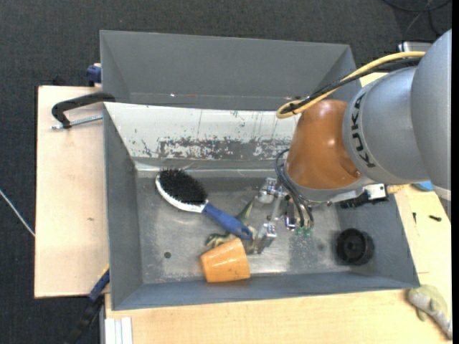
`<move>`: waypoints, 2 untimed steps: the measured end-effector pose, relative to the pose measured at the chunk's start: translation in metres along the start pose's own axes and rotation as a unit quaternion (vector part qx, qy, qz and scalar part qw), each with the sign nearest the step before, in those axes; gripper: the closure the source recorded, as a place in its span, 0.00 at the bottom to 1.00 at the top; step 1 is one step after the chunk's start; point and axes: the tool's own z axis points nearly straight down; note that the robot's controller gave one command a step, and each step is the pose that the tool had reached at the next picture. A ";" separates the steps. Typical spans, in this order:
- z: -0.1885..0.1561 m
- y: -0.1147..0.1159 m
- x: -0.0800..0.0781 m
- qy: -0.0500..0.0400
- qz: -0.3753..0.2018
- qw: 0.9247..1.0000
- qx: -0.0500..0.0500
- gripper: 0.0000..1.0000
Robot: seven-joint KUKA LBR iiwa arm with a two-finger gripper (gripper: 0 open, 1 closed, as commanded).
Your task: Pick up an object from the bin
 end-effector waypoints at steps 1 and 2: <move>0.009 0.048 0.031 -0.005 0.053 0.999 0.001 0.00; 0.011 0.113 0.039 -0.007 0.139 0.990 0.000 0.00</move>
Offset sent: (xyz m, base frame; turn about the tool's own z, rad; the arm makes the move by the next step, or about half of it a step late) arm -0.0240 0.0526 -0.0117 0.1056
